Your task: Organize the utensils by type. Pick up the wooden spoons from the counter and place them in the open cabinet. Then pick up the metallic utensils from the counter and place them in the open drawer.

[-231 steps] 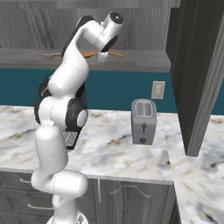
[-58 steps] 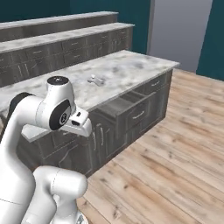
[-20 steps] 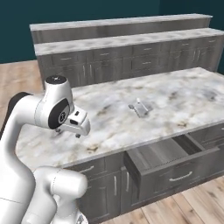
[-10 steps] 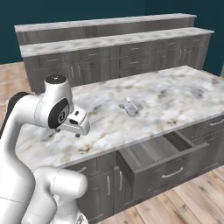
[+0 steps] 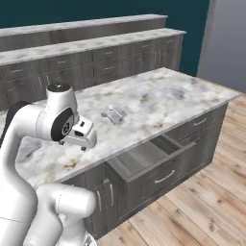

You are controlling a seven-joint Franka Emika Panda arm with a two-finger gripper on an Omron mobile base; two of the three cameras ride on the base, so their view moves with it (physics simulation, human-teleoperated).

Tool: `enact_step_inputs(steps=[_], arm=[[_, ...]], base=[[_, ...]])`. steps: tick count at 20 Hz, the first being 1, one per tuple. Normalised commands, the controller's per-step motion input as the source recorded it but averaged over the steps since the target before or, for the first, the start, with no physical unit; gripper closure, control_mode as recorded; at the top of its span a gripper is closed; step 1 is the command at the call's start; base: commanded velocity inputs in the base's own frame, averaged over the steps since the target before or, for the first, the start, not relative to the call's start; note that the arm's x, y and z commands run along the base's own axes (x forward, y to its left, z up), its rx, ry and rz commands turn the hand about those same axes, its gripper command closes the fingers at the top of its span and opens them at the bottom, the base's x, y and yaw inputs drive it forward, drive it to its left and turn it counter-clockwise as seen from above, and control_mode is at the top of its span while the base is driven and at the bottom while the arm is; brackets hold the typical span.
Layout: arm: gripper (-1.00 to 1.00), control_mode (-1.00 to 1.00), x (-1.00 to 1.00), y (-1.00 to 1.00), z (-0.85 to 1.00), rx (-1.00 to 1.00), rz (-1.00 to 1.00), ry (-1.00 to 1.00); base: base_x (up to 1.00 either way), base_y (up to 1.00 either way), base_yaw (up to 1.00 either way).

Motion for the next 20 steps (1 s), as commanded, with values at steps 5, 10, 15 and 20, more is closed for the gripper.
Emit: enact_step_inputs(steps=[5,10,15,20], arm=[[-1.00,1.00,0.00,0.00,0.00,0.00,0.00,0.00],[-1.00,1.00,0.00,0.00,0.00,0.00,0.00,0.00],[-1.00,1.00,0.00,0.00,0.00,0.00,0.00,0.00],[-1.00,1.00,0.00,0.00,0.00,0.00,0.00,0.00]], base=[[0.35,-0.33,-0.43],[0.43,-0.13,-0.36],[0.28,0.01,-0.30],[0.18,0.13,-0.22]])
